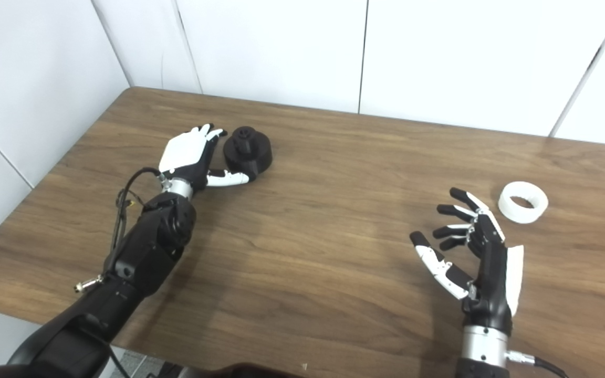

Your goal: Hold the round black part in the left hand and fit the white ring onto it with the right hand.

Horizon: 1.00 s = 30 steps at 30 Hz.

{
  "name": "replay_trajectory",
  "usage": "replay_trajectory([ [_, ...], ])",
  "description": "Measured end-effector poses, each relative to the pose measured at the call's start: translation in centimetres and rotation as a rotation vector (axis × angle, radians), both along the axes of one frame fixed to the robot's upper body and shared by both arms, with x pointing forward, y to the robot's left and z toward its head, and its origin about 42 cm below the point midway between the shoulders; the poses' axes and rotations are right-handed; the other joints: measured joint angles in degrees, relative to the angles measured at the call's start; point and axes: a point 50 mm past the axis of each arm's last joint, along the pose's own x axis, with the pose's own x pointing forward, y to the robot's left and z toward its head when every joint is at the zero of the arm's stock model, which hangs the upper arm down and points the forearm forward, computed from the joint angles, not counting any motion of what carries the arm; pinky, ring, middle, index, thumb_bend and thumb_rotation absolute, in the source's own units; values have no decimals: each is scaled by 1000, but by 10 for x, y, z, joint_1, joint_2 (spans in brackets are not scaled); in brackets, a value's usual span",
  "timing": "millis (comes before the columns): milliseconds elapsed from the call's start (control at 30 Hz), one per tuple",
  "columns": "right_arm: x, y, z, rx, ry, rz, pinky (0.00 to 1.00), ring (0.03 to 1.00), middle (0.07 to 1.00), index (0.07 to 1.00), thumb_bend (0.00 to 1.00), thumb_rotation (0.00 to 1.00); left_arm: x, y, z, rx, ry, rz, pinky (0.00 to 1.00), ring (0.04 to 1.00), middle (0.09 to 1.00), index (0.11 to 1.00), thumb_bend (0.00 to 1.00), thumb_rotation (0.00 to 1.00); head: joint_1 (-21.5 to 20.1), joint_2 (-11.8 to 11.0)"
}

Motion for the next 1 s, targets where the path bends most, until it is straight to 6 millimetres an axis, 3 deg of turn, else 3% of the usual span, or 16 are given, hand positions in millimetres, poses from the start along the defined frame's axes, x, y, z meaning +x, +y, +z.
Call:
replay_trajectory([
  [400, 0, 0, 0, -12, 11, -5, 376, 493, 661, 762, 628, 195, 0, -9, 0, -7, 7, -35, 988, 1000, 1000, 880, 1000, 608, -6, 4],
  [667, -1, 0, 0, -11, 10, -5, 370, 488, 661, 760, 626, 180, 0, -10, 1, -39, 10, -40, 1000, 1000, 1000, 882, 1000, 554, -13, 7],
  [833, -1, 0, 0, -9, 10, -6, 369, 484, 657, 759, 625, 182, 0, -11, 2, -96, 3, -36, 1000, 1000, 1000, 806, 992, 424, -14, 8],
  [1000, -1, 0, 0, -10, 10, -6, 374, 491, 661, 759, 631, 196, 1, -17, 4, -126, -88, -59, 1000, 1000, 1000, 702, 892, 285, -15, 9],
])
